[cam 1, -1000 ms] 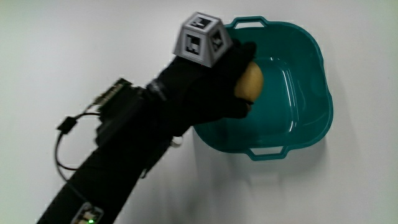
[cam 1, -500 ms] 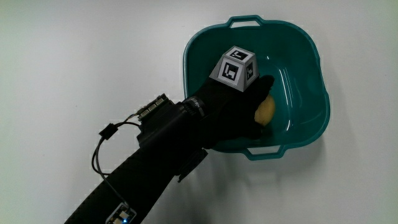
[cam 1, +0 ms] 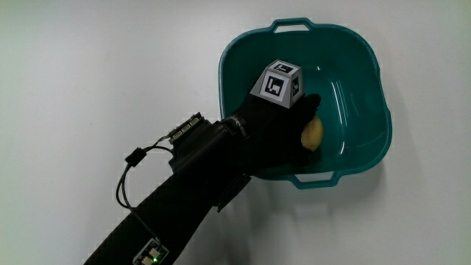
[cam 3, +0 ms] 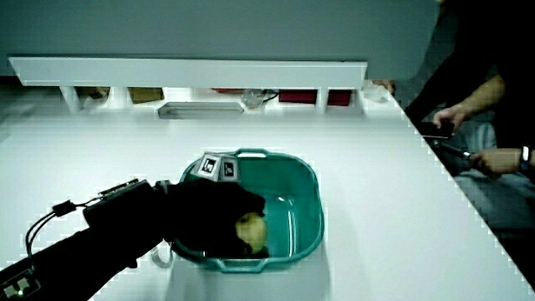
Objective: Place pear on desk
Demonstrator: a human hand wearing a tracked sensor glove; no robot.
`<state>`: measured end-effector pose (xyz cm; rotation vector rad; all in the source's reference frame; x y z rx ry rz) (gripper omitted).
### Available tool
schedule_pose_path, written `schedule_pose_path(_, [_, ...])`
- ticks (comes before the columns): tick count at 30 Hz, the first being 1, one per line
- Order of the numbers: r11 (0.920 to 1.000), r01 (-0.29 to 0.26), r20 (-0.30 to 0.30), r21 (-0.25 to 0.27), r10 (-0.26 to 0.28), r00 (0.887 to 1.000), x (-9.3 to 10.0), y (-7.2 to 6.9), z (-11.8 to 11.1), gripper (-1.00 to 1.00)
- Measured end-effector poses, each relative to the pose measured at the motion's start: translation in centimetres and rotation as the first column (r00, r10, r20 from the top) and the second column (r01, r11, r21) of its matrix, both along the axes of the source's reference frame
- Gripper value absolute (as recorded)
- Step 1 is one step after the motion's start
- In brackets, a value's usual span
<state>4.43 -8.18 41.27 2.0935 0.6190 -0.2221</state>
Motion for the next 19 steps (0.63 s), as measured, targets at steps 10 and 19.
schedule_pose_path(10, [0.9967,0.005,-0.082,0.081,0.001,0.997,-3.0,-0.4,-2.6,-0.95])
schedule_pose_path(19, [0.9941,0.004,-0.017,0.108,-0.002,1.0,-6.7,0.0,-7.7,-1.0])
